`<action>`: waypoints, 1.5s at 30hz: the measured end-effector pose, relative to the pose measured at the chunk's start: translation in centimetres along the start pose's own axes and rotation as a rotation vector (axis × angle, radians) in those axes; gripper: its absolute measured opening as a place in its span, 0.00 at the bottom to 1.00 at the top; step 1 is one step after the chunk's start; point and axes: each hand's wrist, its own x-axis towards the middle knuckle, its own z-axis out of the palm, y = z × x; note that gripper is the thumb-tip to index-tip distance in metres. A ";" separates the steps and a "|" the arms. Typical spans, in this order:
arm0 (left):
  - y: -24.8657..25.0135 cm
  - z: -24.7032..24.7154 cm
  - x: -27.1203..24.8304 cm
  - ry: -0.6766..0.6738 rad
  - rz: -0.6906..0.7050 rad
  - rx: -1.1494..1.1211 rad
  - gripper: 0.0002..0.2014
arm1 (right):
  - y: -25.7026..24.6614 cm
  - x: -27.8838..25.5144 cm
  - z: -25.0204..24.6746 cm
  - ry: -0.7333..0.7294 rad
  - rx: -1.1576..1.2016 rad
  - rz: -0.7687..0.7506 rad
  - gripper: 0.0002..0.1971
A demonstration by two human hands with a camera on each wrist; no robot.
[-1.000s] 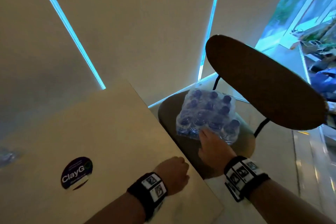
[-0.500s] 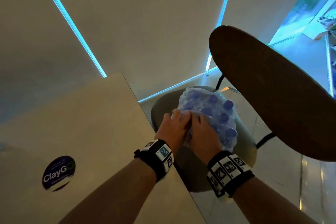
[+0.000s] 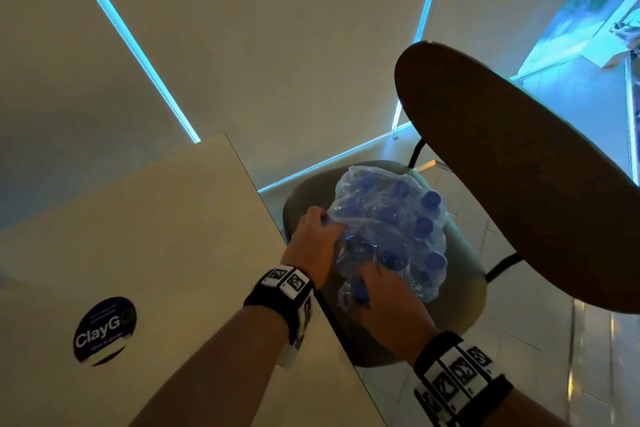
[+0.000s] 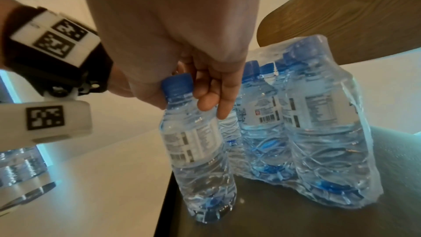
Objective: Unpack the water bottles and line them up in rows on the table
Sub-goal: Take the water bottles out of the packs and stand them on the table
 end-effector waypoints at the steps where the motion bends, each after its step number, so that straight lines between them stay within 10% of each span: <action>1: -0.2 0.1 0.0 -0.027 0.073 0.052 0.16 | -0.2 -0.2 0.0 -0.002 -0.007 -0.002 0.08; 14: -1.9 -1.7 -5.9 0.094 0.313 0.099 0.20 | -0.9 -0.6 1.0 0.019 -0.091 0.037 0.13; 20: -7.6 -4.8 -16.9 0.172 -0.148 -0.348 0.26 | -6.4 -1.8 1.6 0.032 -0.164 -0.091 0.15; 28: -18.2 -11.0 -34.7 0.241 -0.528 -0.269 0.19 | -21.9 -2.9 14.3 -0.255 -0.089 -0.412 0.12; 35: -26.0 -14.5 -46.1 0.352 -0.725 -0.265 0.15 | -35.6 -2.3 26.6 -0.393 -0.093 -0.518 0.09; 45: -34.1 -18.7 -49.8 0.431 -0.788 -0.268 0.13 | -43.3 -0.5 33.7 -0.422 -0.085 -0.506 0.20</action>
